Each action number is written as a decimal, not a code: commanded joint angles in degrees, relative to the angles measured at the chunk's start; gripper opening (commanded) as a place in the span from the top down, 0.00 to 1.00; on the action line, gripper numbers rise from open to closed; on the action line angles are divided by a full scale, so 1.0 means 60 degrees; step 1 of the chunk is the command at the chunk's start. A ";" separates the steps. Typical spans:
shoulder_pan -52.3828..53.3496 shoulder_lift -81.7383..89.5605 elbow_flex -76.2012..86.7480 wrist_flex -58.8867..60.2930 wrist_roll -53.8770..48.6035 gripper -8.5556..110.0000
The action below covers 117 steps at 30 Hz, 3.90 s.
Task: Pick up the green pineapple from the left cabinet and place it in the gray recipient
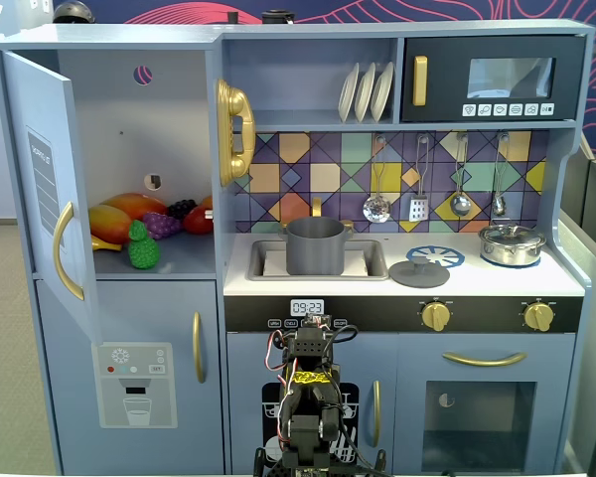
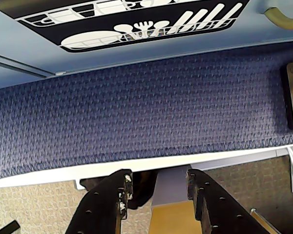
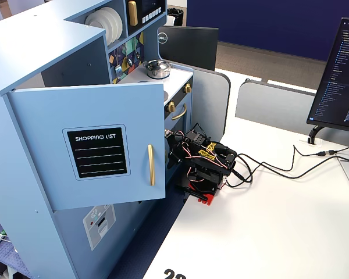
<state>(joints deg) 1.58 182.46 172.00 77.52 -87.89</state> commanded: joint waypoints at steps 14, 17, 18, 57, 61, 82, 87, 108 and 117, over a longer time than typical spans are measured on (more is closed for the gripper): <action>-0.1890 -0.0088 -0.0366 0.0923 -0.0249 0.93; -0.4365 -0.0352 -0.1670 -0.0674 0.0513 0.93; -0.5024 -0.0557 -0.2109 -0.1670 0.0688 0.93; -0.7866 -1.0122 -0.9375 -1.4751 -0.0557 0.58; -0.7822 -1.0781 -0.9888 -1.4854 -0.0483 0.59; -0.7676 -1.3799 -1.2261 -1.5132 -0.0718 0.60; -0.7896 -1.4458 -1.2847 -1.5249 -0.0850 0.71; -0.8071 -0.4834 -0.8892 -1.2114 -0.1934 0.93; -0.3882 -0.1641 -0.9141 -0.9712 -0.0527 0.93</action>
<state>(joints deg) -34.45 168.31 119.97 16.00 -96.77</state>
